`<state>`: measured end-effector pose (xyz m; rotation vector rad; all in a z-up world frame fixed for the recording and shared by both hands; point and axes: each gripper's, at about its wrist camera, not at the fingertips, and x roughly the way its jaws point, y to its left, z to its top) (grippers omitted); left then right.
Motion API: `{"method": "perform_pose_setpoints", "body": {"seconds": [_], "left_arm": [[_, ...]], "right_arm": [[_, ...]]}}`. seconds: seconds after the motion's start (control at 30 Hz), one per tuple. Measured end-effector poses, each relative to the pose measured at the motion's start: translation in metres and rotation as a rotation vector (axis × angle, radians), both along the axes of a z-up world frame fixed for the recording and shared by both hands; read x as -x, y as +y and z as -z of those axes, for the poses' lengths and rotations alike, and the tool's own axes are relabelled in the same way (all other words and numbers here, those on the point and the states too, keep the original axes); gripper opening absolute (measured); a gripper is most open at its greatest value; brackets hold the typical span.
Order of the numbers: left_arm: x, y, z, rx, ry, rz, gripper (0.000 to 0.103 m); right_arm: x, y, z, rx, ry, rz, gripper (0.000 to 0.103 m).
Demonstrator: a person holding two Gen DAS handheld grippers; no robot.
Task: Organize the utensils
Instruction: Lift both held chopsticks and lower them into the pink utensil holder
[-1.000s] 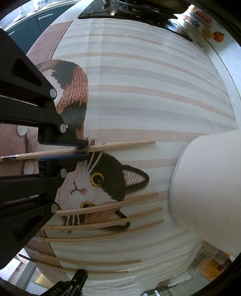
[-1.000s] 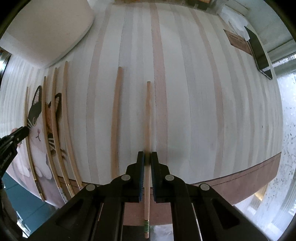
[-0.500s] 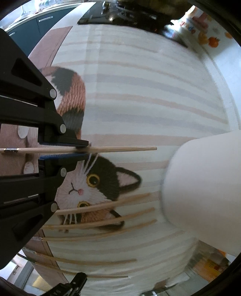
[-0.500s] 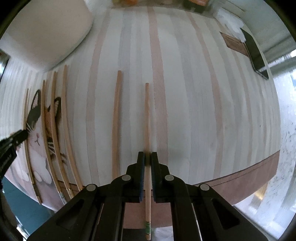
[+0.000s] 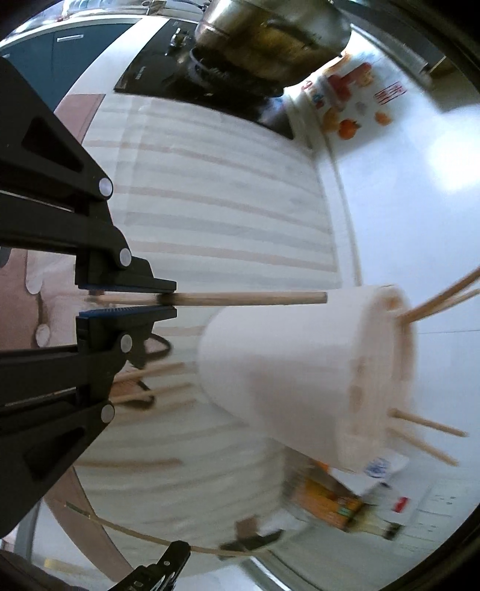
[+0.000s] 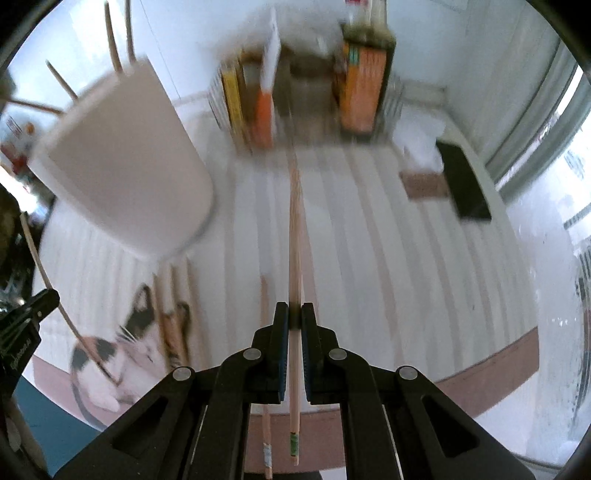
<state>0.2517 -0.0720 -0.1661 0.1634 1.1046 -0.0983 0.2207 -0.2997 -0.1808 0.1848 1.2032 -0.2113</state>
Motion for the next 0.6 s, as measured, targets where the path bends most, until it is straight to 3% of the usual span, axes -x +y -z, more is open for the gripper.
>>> {"method": "perform_pose_setpoints", "body": {"seconds": [0.3, 0.6], "left_arm": [[0.006, 0.009, -0.088, 0.149, -0.145, 0.003, 0.004], [-0.008, 0.017, -0.188, 0.322, -0.281, 0.018, 0.004]], "right_arm": [[-0.018, -0.005, -0.063, -0.073, -0.185, 0.013, 0.007], [-0.052, -0.006, -0.153, -0.179, -0.401, 0.001, 0.007]]}}
